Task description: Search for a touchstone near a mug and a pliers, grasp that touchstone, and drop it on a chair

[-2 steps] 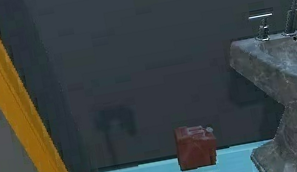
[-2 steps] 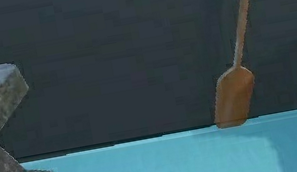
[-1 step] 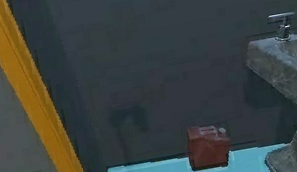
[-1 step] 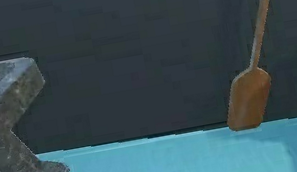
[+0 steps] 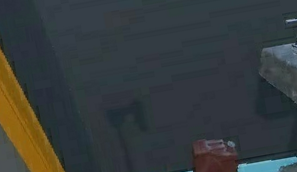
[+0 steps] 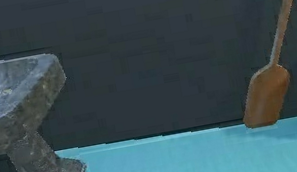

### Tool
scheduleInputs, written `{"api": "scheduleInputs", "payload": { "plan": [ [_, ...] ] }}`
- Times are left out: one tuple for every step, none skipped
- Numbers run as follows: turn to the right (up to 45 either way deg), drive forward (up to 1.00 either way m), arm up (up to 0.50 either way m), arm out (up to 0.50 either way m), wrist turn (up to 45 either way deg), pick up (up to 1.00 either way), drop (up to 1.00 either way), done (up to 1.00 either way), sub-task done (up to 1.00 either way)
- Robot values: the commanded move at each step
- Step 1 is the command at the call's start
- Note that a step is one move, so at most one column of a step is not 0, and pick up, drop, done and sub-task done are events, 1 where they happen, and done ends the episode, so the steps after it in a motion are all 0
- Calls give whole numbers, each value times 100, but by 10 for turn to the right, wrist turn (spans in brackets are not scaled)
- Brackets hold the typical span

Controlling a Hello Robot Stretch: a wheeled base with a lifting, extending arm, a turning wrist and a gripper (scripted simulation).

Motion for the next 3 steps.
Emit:
{"api": "scheduleInputs", "payload": {
  "plan": [
    [-420, 0, 0, 0, 0, 0, 0, 0, 0],
    [0, 40, 0, 0, 0, 0, 0, 0, 0],
    [-420, 0, 0, 0, 0, 0, 0, 0, 0]
  ]
}}
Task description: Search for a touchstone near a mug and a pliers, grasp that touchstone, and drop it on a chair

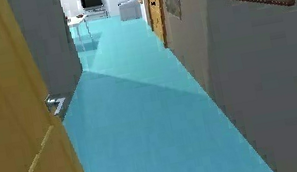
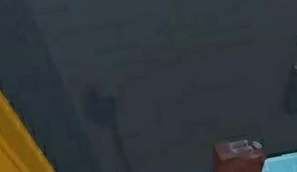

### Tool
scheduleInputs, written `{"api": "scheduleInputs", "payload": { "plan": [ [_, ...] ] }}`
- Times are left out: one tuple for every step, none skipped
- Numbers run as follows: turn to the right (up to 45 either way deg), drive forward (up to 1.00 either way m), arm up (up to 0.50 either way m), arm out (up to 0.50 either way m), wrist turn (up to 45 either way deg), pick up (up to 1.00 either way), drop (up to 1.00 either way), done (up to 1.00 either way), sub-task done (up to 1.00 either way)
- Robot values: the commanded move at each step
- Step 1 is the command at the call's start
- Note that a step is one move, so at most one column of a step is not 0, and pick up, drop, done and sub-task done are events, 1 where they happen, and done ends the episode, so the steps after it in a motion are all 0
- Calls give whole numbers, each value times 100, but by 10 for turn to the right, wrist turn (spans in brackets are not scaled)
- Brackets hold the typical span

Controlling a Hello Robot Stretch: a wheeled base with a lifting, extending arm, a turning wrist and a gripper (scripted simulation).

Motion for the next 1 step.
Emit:
{"api": "scheduleInputs", "payload": {
  "plan": [
    [0, 75, 0, 0, 0, 0, 0, 0, 0]
  ]
}}
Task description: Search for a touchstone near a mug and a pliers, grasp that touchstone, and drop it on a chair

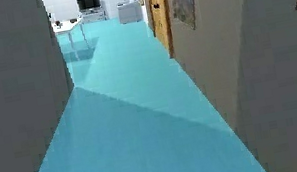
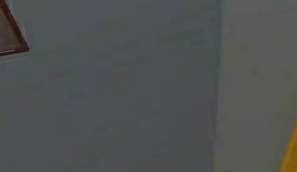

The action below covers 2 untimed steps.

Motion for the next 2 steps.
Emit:
{"api": "scheduleInputs", "payload": {
  "plan": [
    [-90, 0, 0, 0, 0, 0, 0, 0, 0],
    [0, 100, 0, 0, 0, 0, 0, 0, 0]
  ]
}}
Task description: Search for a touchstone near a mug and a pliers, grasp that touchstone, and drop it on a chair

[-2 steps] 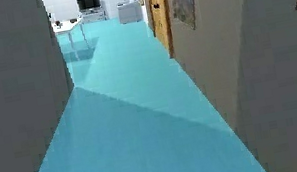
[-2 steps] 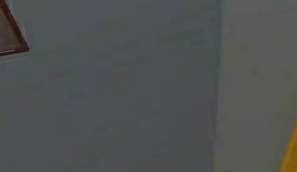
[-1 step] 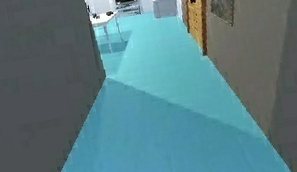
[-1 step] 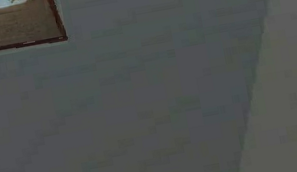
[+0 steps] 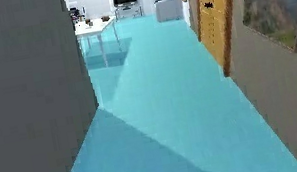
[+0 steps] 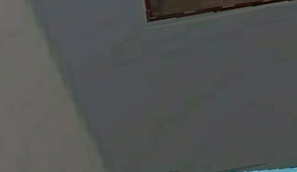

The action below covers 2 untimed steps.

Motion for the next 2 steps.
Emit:
{"api": "scheduleInputs", "payload": {
  "plan": [
    [0, 100, 0, 0, 0, 0, 0, 0, 0],
    [-30, 0, 0, 0, 0, 0, 0, 0, 0]
  ]
}}
